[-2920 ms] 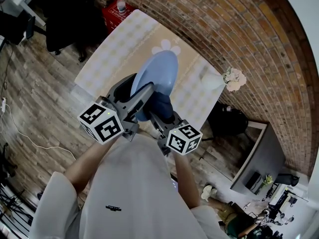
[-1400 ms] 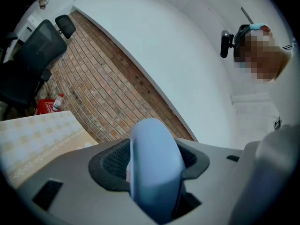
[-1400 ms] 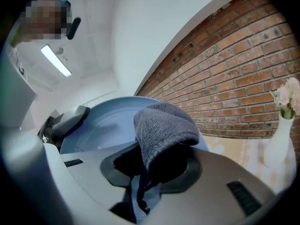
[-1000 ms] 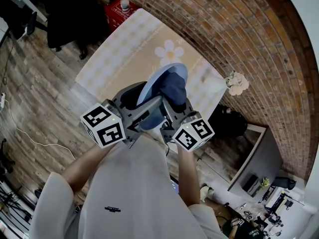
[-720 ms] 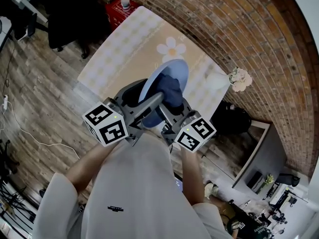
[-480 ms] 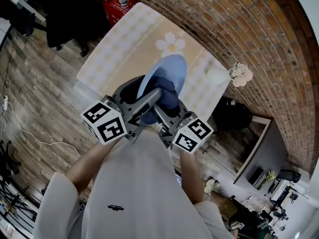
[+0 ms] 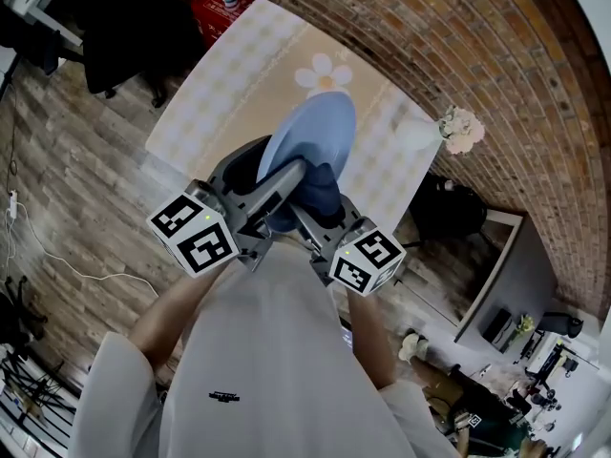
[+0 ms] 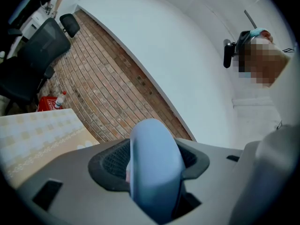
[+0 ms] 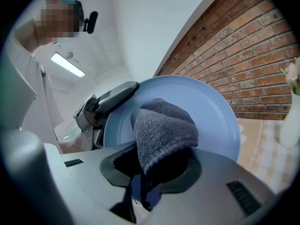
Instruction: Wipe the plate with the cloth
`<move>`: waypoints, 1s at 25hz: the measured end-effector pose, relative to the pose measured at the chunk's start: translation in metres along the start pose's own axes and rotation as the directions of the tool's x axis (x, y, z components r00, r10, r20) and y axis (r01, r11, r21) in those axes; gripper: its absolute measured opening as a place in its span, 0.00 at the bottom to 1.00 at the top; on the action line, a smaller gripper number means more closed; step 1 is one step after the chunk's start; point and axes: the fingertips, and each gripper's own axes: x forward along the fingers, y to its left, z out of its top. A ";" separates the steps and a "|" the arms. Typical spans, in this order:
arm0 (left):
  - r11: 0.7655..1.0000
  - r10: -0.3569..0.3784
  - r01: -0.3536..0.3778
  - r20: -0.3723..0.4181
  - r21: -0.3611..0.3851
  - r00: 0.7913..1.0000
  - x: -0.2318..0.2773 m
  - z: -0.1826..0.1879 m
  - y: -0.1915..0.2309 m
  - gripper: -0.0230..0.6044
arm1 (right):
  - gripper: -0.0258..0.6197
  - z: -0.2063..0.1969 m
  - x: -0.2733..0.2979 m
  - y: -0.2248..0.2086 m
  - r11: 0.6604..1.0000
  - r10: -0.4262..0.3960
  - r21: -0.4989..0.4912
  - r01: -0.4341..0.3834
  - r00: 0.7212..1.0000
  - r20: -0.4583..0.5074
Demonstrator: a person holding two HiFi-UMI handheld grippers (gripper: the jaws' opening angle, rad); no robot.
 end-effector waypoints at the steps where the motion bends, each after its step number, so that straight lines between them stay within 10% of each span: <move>1: 1.000 -0.002 0.002 0.002 -0.003 1.000 -0.001 0.000 -0.001 0.45 | 0.24 -0.001 -0.001 -0.003 1.000 -0.013 0.007 0.013 1.000 -0.002; 25: 0.999 -0.025 0.025 -0.014 -0.026 1.000 0.001 0.001 -0.013 0.45 | 0.24 0.050 -0.007 -0.083 0.967 -0.254 0.001 0.254 0.966 0.046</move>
